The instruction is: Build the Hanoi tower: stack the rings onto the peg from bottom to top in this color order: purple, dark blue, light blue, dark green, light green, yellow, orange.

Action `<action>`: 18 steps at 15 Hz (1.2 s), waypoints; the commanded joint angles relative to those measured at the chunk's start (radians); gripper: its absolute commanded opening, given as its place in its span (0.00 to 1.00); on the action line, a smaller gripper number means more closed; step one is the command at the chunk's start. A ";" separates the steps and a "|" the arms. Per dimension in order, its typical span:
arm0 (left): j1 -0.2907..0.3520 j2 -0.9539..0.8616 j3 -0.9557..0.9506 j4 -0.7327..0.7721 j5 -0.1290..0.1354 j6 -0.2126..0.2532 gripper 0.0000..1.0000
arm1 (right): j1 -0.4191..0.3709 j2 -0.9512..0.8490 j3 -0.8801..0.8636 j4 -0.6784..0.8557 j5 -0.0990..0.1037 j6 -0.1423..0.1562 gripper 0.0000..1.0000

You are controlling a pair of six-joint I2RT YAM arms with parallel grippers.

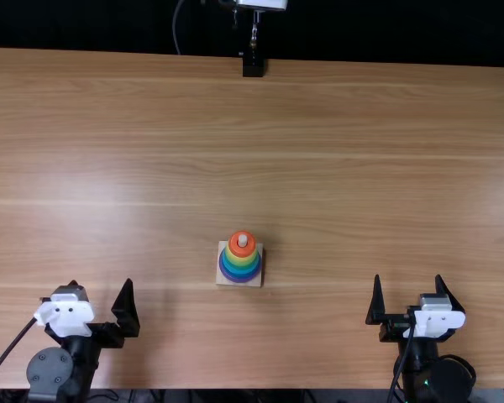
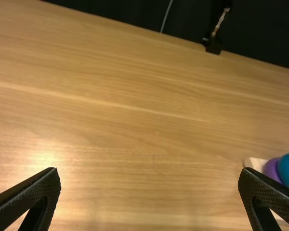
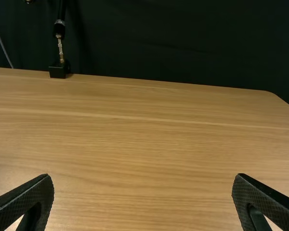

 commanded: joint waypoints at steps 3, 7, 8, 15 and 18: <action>0.004 -0.044 -0.056 -0.001 0.014 0.011 1.00 | -0.009 -0.013 -0.028 -0.006 0.002 -0.002 1.00; 0.001 -0.044 -0.062 0.018 0.067 0.013 1.00 | -0.009 -0.013 -0.030 -0.006 0.002 -0.002 1.00; 0.001 -0.044 -0.066 0.023 0.082 0.040 1.00 | -0.009 -0.013 -0.028 -0.006 0.002 -0.004 1.00; 0.001 -0.044 -0.069 0.029 -0.021 0.362 1.00 | -0.009 -0.013 -0.028 -0.006 0.002 -0.002 1.00; 0.002 -0.044 -0.069 0.029 -0.093 0.320 1.00 | -0.009 -0.013 -0.030 -0.006 0.002 -0.002 1.00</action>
